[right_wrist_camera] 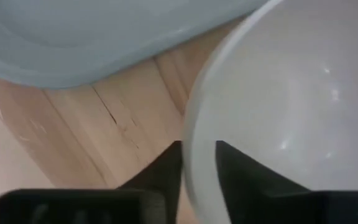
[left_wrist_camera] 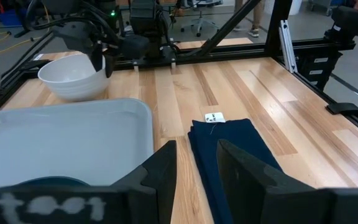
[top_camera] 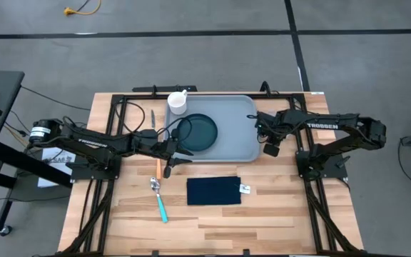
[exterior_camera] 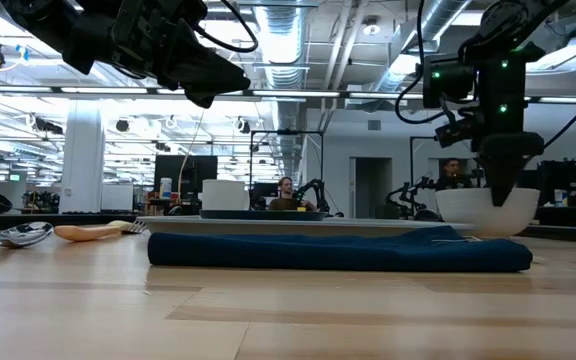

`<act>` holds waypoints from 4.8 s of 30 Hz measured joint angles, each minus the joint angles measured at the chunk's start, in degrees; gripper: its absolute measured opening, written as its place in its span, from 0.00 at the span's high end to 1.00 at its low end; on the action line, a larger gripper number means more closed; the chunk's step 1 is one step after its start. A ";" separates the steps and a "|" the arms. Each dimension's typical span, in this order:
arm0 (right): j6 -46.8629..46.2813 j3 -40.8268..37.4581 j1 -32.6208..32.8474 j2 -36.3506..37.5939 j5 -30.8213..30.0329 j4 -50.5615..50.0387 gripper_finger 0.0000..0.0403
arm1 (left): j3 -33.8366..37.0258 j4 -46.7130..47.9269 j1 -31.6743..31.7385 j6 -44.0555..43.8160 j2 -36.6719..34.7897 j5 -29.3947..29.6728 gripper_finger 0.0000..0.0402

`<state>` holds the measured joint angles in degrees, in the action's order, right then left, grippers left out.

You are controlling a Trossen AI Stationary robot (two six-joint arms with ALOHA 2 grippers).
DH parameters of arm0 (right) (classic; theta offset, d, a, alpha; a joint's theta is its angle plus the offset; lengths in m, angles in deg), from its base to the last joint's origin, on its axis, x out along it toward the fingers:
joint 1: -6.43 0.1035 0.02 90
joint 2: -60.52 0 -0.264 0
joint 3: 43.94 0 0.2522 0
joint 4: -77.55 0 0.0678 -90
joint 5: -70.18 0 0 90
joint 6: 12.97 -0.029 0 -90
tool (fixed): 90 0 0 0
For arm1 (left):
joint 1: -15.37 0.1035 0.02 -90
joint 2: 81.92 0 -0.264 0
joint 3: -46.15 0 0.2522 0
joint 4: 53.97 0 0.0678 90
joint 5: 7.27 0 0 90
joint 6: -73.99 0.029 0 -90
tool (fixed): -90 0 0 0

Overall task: Set up tray
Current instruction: Stack the white bowl on top of the black plate on the gray tray, then put the blue napkin to the right of the black plate on the gray tray

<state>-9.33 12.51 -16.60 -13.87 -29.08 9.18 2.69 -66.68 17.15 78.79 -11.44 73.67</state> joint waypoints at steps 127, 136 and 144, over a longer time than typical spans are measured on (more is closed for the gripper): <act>20.87 75.43 16.94 -55.32 7.10 -9.38 0.87 | 17.00 16.83 0.02 -2.40 -41.99 5.01 0.74; 20.85 75.43 16.94 -55.30 3.96 -9.40 0.79 | 17.00 16.92 0.02 -2.43 -41.99 4.98 0.74; 20.85 75.41 17.17 -55.28 2.42 -12.88 0.65 | 16.98 17.43 0.02 -2.51 -41.99 4.98 0.74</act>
<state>11.53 87.92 0.57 -69.14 -26.66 -3.71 19.68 -49.25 17.17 76.27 -53.43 78.65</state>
